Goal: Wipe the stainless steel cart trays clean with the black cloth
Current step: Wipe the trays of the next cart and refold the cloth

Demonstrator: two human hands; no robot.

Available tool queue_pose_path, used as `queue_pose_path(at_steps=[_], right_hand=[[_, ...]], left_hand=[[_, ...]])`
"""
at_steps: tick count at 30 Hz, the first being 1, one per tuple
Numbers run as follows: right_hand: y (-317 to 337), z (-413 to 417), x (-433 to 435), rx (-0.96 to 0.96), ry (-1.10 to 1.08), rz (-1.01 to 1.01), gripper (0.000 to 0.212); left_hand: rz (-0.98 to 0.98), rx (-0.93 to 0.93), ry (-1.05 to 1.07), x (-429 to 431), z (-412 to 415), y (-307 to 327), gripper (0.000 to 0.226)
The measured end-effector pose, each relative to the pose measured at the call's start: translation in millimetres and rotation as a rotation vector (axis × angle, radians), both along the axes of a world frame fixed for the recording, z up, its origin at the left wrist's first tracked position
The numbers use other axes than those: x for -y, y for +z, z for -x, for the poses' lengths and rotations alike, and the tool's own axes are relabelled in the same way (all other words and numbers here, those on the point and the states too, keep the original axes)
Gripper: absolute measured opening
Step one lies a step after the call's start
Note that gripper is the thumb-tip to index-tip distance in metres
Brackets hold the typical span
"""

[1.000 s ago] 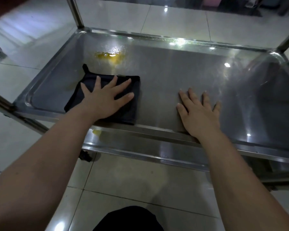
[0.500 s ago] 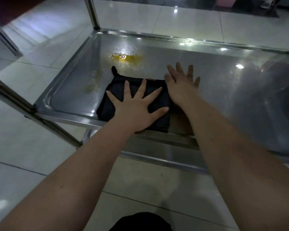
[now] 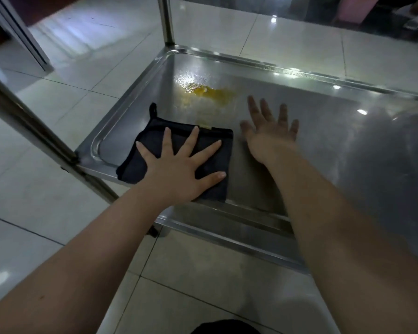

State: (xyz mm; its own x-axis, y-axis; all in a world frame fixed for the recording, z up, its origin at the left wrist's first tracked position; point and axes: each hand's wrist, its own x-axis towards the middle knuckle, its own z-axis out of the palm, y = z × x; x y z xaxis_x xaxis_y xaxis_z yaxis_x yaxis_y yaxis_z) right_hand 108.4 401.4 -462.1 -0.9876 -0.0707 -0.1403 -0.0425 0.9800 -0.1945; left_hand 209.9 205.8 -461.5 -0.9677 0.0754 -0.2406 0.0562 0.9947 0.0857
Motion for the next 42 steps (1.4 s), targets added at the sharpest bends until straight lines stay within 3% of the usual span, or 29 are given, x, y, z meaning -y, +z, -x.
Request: queue_pose_path(at_steps=[6,12,18,27,31,42], right_hand=[[-19,-1,4,-0.065,-0.006,-0.084,0.060],[-20,-1,6,-0.082,-0.020,-0.090,0.060],[-21,1,4,-0.081,-0.036,-0.072,0.059],[-5,11,5,0.018,-0.075,-0.154,0.060],[-2,30,3,0.010,-0.046,-0.133,0.066],[-15,31,-2,-0.011,-0.058,-0.072,0.065]], left_hand=[[-0.024,0.111,-0.041,6,23,4,0.075],[-0.004,-0.037,-0.068,12,91,0,0.072],[0.016,-0.033,-0.041,3,145,2,0.075],[-0.003,0.020,-0.164,36,23,0,0.075],[-0.017,0.011,-0.139,34,17,0,0.075],[0.003,-0.063,-0.044,2,149,0,0.071]])
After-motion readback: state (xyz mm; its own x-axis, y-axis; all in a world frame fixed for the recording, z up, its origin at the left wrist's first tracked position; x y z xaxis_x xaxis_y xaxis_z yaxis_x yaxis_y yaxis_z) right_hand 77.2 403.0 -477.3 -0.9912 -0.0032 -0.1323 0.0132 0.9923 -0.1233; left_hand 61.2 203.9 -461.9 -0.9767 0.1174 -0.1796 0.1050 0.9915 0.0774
